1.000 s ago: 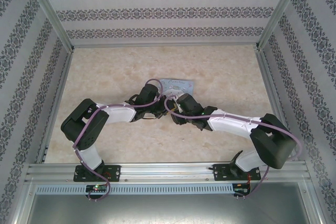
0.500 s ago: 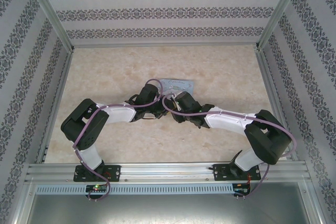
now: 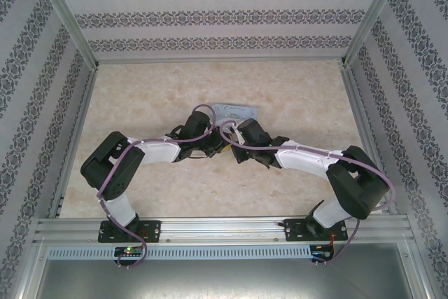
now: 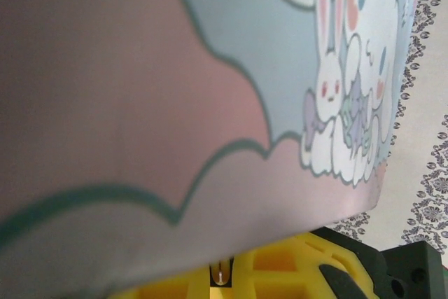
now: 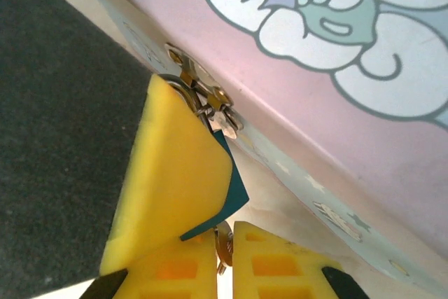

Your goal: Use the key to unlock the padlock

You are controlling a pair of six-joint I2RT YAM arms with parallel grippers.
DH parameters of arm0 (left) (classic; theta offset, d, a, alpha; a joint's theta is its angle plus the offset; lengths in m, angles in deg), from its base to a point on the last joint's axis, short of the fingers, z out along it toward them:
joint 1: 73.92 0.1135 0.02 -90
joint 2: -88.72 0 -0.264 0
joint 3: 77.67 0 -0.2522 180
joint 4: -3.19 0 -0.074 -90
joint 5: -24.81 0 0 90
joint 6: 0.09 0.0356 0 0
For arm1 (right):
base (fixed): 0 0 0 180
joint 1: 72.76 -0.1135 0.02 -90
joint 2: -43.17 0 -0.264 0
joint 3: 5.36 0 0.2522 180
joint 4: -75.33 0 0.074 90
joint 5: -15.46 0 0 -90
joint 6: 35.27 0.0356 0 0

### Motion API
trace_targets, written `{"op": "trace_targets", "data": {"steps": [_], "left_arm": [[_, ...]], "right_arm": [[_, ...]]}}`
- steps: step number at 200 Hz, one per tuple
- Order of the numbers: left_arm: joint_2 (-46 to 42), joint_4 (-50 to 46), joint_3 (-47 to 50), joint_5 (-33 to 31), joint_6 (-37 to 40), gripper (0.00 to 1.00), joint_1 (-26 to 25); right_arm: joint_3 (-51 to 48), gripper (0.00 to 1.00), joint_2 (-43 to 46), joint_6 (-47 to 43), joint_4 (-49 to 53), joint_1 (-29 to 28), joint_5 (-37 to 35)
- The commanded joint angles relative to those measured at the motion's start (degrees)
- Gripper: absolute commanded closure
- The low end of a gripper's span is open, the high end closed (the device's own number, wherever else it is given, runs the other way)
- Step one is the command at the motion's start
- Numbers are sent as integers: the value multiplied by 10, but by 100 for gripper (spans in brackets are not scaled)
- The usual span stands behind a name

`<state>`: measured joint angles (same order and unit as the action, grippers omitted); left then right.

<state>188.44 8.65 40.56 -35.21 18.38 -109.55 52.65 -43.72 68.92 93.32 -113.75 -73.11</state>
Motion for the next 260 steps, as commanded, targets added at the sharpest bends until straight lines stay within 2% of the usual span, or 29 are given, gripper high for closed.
{"op": "trace_targets", "data": {"steps": [1,9,14,27,34,76,94,109,151,177,220,260], "left_arm": [[-14,20,-3,26,-3,100,-2],[-13,17,-3,24,-3,100,-1],[-14,16,-3,23,-2,100,-1],[-13,13,-1,20,-2,100,-2],[-11,13,0,18,-1,100,-2],[-8,-7,7,0,22,100,-1],[-6,-18,9,-5,38,100,-2],[-5,-23,12,-8,46,94,-3],[-9,-27,20,-14,59,57,-7],[-40,-39,36,-24,66,42,-8],[-125,-109,52,-66,94,27,-6],[-170,-203,19,-102,145,21,5]], "right_arm": [[2,100,11,19,-30,5,20],[1,98,13,21,-31,6,26],[-1,93,15,23,-30,6,28],[-9,67,29,31,-30,12,38],[-15,59,39,38,-30,16,52],[-87,44,144,106,-34,47,102],[-117,42,178,154,-49,57,116],[-128,41,188,186,-56,57,122],[-149,40,157,265,-115,45,127],[-157,39,122,299,-169,39,129],[-141,39,69,316,-204,40,123],[-97,39,33,299,-203,77,129]]}}
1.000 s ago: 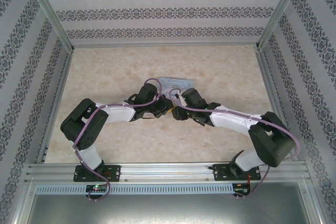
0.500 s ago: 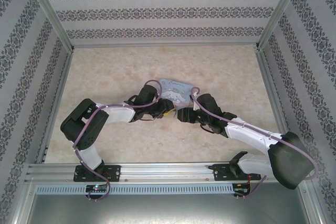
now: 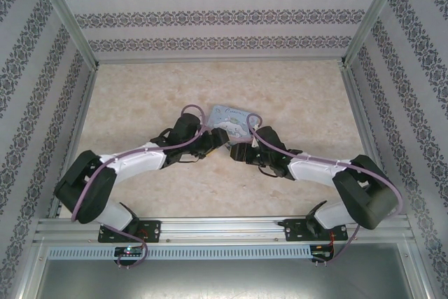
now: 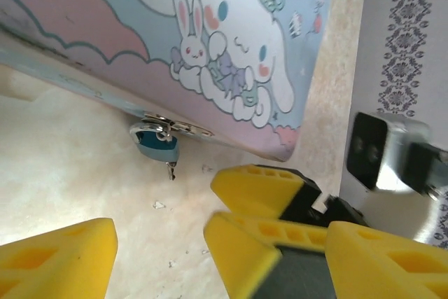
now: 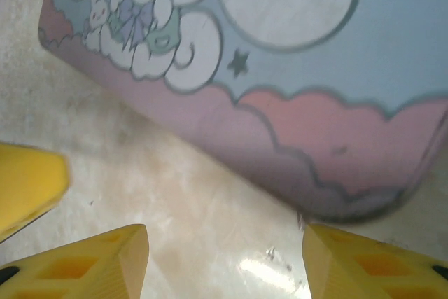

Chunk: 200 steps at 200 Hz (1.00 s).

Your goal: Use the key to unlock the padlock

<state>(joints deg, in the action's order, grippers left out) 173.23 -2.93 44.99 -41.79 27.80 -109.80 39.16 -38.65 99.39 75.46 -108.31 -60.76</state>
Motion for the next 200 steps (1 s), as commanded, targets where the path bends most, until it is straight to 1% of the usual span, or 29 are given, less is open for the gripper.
{"op": "trace_targets", "data": {"steps": [1,29,51,76,98,147,163,200], "left_arm": [[-18,-91,-26,-37,53,21,7],[-15,-124,-56,-47,76,18,14],[-2,-132,-75,-48,84,17,20],[14,-149,-100,-50,103,15,32],[33,-177,-128,-54,131,14,50],[73,-236,-190,-49,190,13,91],[81,-252,-206,-47,205,13,101],[92,-256,-218,-37,213,13,117]], "right_arm": [[39,39,-18,-7,-24,25,6],[83,40,-47,-27,-22,69,30],[96,41,-57,-37,-37,94,70],[79,42,-45,-52,-41,91,97],[58,42,-47,-66,-49,79,100],[57,50,-99,-87,-63,57,88],[66,50,-119,-92,-62,53,87],[85,52,-155,-94,-63,48,88]]}}
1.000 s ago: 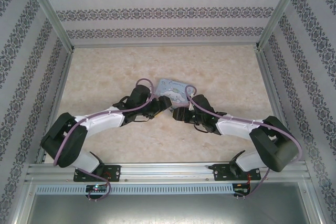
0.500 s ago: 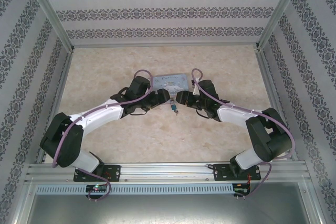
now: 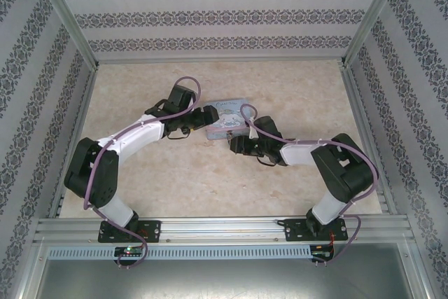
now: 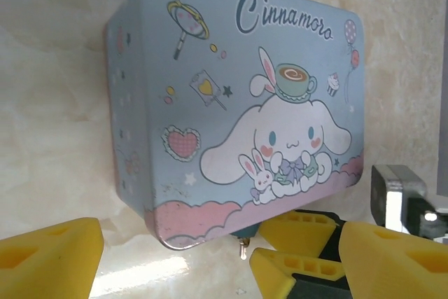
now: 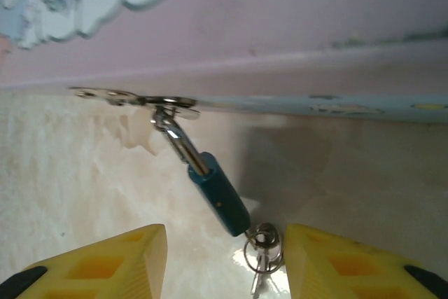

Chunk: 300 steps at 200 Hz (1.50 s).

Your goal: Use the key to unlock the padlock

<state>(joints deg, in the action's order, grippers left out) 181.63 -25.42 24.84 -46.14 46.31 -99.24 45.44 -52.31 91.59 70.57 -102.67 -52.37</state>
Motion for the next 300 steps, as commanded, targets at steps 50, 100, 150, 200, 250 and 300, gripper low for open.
{"op": "trace_targets", "data": {"steps": [50,100,150,200,250,300], "left_arm": [[26,-22,-24,19,28,12,19],[46,-28,-38,21,41,12,23],[46,-38,-44,24,57,12,31],[48,-48,-51,26,72,12,37],[52,-51,-54,32,80,12,44],[66,-62,-69,32,92,11,48]], "right_arm": [[38,64,-44,-15,-14,-14,2],[39,88,-50,-4,-22,-4,4],[26,75,-25,-10,-22,5,4],[25,56,-21,-6,-26,4,-3],[56,57,-52,-8,-20,-15,3],[60,75,-69,-3,-21,-23,-4]]}}
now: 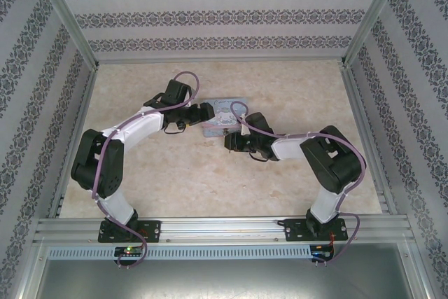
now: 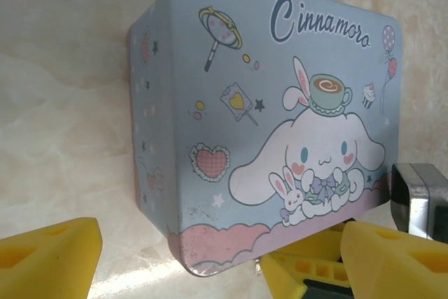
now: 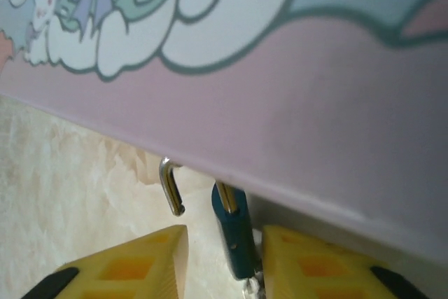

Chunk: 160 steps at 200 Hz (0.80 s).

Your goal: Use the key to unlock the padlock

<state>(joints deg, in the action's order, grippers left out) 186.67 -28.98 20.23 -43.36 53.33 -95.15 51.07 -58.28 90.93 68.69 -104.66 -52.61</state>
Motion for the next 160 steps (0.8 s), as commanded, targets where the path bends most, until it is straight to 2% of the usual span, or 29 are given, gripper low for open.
{"op": "trace_targets", "data": {"steps": [1,42,96,160], "left_arm": [[15,-26,-22,4,23,11,7],[31,-40,-43,0,39,11,7],[22,-41,-39,-19,53,11,-4],[34,-54,-35,-137,95,10,-70]], "right_arm": [[3,75,-10,3,-3,-4,-2],[-30,100,9,7,-11,6,-5],[-70,100,47,7,-15,25,3],[-93,100,68,39,-39,35,20]]}}
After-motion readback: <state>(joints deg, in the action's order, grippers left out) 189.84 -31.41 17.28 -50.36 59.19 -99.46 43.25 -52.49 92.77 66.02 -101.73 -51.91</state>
